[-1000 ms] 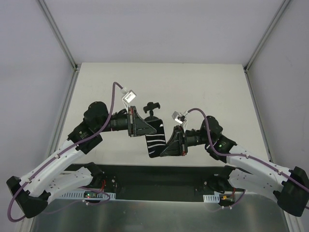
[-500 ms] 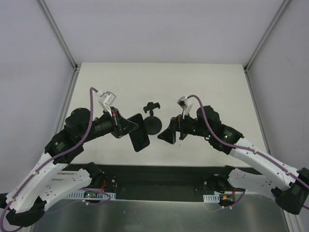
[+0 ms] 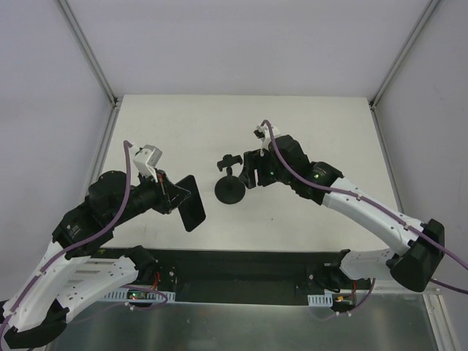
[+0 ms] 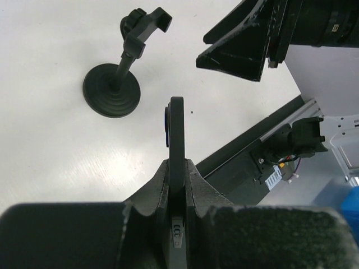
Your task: Place the phone on the phone stand
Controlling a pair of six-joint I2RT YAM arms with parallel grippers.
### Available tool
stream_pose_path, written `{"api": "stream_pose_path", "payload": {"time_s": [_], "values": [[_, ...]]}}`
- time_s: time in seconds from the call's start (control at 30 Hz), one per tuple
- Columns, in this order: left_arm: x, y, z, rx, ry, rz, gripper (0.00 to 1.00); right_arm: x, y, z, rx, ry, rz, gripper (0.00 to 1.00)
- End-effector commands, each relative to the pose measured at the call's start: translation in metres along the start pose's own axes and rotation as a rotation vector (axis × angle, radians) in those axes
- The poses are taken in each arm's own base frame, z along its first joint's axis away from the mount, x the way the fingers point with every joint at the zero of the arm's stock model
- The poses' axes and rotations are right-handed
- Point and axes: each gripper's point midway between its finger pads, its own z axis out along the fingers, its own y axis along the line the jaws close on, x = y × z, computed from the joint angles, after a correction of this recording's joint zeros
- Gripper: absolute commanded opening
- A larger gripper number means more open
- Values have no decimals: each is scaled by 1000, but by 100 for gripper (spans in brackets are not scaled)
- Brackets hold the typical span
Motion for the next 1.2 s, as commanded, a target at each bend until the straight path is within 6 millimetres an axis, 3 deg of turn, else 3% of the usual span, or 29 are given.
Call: {"api": "stream_pose_path", "payload": {"time_s": [0.0,0.13,0.2,0.47,0.87,1.17], "values": [[-14,5,0,-36,-71,-2,0,-31,-7,6,77,-51,-54,65],[-13,13,5,-76,-79,-34,0,-38,-12,22,110,-69,-82,45],[-14,13,7,-81,-84,-48,0,-45,-5,28,76,-98,-102,39],[-12,10,16,-65,-61,-68,0,-56,-1,43,67,-140,-98,37],[-9,5,21,-34,-41,-57,0,-65,-3,60,93,-138,-152,23],[-10,-8,28,51,-36,-8,0,-61,-7,63,100,-117,-200,1]]}}
